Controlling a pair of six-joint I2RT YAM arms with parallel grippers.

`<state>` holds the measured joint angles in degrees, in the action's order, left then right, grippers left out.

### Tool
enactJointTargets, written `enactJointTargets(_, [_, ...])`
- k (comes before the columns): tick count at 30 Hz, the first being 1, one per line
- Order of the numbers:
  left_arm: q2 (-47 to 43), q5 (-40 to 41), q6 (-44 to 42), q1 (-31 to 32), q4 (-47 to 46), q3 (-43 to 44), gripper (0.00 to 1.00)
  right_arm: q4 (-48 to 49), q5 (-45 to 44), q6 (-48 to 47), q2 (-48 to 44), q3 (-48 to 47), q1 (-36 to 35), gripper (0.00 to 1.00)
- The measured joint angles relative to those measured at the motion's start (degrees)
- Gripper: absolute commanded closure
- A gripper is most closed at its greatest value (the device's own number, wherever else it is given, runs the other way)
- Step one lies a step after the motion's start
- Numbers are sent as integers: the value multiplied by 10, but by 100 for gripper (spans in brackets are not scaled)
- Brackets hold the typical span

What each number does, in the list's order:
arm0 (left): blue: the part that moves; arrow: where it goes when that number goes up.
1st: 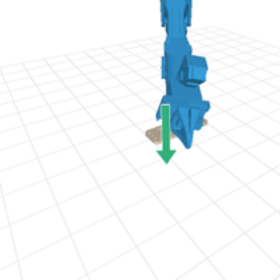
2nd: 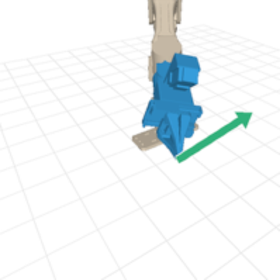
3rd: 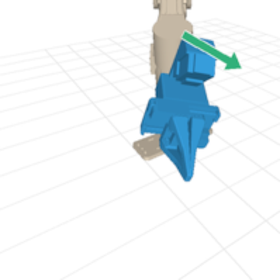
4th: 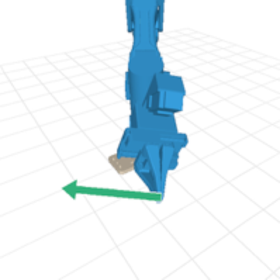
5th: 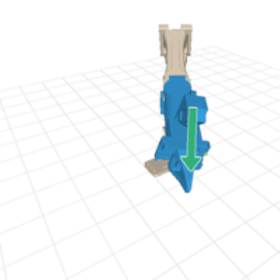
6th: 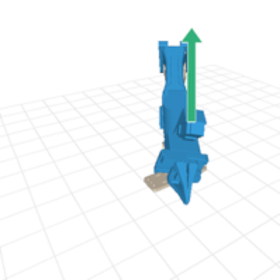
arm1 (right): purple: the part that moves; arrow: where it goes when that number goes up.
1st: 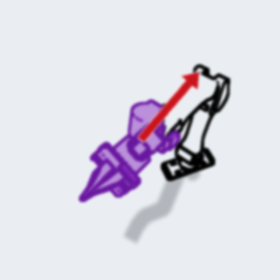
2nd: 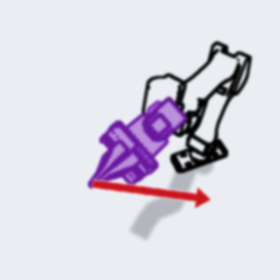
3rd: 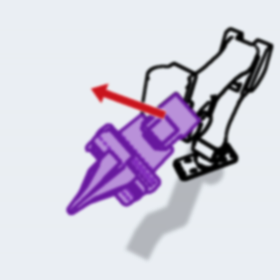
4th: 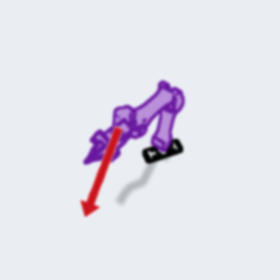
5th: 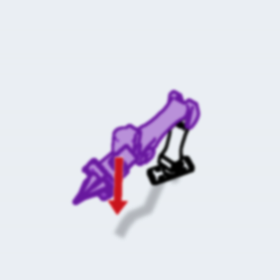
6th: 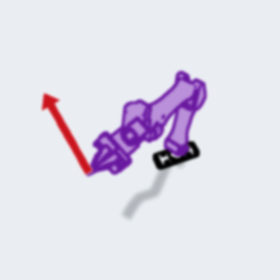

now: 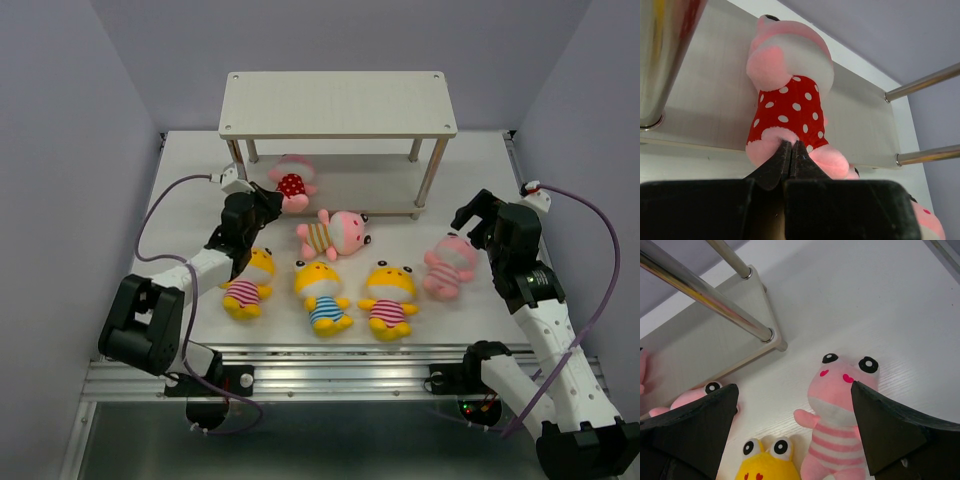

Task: Place and organize the stuffed toys onto the shelf

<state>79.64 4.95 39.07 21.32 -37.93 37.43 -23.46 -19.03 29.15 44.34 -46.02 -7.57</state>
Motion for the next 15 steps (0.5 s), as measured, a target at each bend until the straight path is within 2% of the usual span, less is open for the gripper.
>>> enactJointTargets(5, [35,2,-5,0,-11,17,100,0,0,0,0,0,0,0])
enactJointTargets(15, [52,23,-11,0,-8,33,100,1,-1,0,0,0,0,0])
